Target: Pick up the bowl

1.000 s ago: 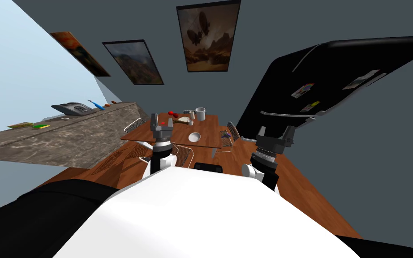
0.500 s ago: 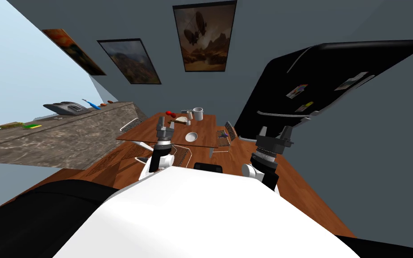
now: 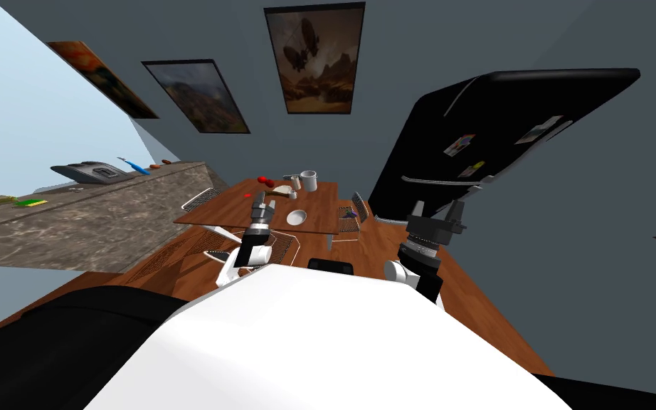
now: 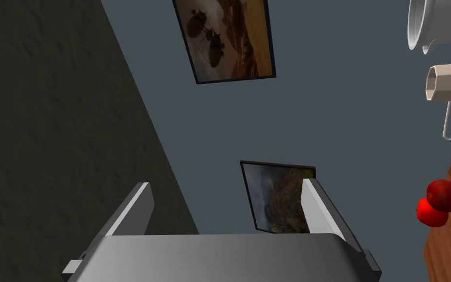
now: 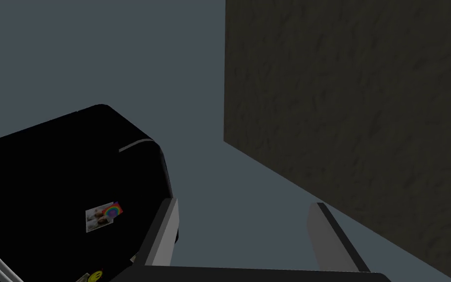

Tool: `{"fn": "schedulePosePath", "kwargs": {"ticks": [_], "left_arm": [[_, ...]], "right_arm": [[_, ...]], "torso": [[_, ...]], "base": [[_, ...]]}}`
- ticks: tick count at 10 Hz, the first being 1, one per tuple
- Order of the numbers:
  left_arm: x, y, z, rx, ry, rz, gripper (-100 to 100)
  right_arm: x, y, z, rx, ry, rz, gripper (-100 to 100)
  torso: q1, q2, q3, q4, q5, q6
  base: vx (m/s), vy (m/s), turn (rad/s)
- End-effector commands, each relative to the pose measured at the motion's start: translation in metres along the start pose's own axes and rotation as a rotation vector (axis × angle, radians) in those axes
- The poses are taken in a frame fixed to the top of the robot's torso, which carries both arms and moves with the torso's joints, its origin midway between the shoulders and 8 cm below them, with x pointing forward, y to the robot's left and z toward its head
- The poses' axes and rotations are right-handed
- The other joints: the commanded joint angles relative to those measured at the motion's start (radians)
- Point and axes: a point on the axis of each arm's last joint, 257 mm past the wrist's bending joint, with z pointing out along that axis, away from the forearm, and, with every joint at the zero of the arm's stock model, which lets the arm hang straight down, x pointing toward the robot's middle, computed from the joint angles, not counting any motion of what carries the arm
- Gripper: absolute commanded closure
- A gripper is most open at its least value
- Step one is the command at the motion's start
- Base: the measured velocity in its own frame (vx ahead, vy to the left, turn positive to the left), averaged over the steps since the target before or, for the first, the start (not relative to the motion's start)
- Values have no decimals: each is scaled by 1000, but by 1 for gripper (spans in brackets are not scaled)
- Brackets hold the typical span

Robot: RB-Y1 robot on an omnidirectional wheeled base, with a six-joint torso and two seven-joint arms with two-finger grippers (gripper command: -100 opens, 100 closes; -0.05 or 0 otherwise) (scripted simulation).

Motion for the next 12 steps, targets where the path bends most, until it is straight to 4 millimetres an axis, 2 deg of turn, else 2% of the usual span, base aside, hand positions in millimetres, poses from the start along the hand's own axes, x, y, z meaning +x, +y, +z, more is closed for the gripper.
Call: {"fn": "schedulePosePath", "kwargs": {"ticks": [1,2,4,5,6,7,8,9,10,11,12], "left_arm": [[-20,28,0,-76,-23,22,-100],[-21,34,-1,-93,-26,22,-100],[-44,67,-3,-189,-61,42,-100],[-45,73,-5,-205,-64,42,-100],[-59,92,-8,-262,-86,49,-100],[-59,92,-8,-262,-86,49,-100],[-72,110,-12,-313,-109,54,-100],[-72,112,-13,-321,-110,54,-100],[-86,129,-17,-372,-134,56,-100],[-86,131,-18,-379,-135,56,-100],[-99,149,-23,-434,-161,56,-100]], "right_arm": [[0,0,0,0,0,0,0],[0,0,0,0,0,0,0],[0,0,0,0,0,0,0],[0,0,0,0,0,0,0],[0,0,0,0,0,0,0],[0,0,0,0,0,0,0],[0,0,0,0,0,0,0],[0,0,0,0,0,0,0],[0,0,0,0,0,0,0],[0,0,0,0,0,0,0],[0,0,0,0,0,0,0]], "torso": [[0,0,0,0,0,0],[1,-1,0,0,0,0],[6,0,0,0,1,0],[4,0,0,0,1,0],[5,0,0,0,1,0],[5,0,0,0,1,0],[6,0,0,0,1,0],[5,0,0,0,1,0],[6,0,0,0,1,0],[6,0,0,0,1,0],[7,0,0,0,1,0]], "base": [[14,-142,-43],[18,-84,-11],[5,-89,-45],[9,-77,-9],[9,-75,-28],[7,-63,-19],[2,-79,-40],[2,-64,-13],[10,-69,-33],[8,-54,-22],[13,-63,-48]]}}
